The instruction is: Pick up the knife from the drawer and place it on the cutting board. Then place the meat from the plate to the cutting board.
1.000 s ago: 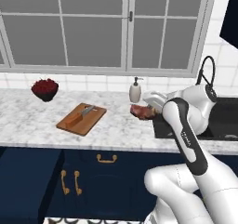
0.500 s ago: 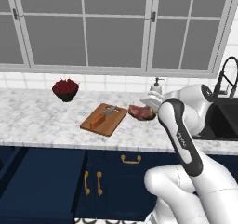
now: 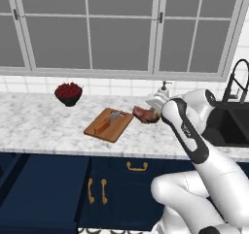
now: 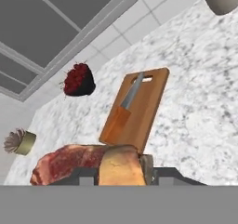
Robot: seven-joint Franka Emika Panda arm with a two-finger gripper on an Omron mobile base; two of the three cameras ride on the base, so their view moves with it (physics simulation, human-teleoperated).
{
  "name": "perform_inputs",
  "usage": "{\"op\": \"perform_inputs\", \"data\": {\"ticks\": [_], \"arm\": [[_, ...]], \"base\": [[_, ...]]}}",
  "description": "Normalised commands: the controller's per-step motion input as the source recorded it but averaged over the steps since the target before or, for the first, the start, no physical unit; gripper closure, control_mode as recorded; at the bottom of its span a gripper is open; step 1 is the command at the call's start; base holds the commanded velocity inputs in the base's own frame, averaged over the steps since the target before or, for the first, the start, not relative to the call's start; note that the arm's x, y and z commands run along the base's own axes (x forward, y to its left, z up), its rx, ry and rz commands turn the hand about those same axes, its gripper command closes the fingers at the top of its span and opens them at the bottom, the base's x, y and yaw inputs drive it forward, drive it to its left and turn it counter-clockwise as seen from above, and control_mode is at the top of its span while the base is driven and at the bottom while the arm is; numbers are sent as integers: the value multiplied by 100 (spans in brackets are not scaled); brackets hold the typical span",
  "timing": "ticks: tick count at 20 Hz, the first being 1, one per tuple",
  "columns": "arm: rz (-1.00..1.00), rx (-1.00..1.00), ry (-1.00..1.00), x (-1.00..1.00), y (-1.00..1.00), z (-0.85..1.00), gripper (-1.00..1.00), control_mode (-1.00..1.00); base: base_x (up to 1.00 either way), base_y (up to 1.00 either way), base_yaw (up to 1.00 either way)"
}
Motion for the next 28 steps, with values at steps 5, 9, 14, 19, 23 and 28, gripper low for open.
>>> {"op": "perform_inputs", "data": {"ticks": [5, 9, 14, 19, 23, 28], "arm": [[0, 23, 10, 62, 0, -27, 100, -100], [-3, 5, 15, 76, 14, -33, 100, -100], [-4, -14, 15, 69, 47, -14, 100, -100], [-3, -5, 7, 19, 29, -4, 100, -100], [-3, -1, 1, 0, 1, -1, 100, -100], [-2, 0, 7, 11, 0, -13, 100, -100]], "base": [[0, 0, 0], [0, 0, 0], [0, 0, 0], [0, 0, 0], [0, 0, 0], [0, 0, 0]]}}
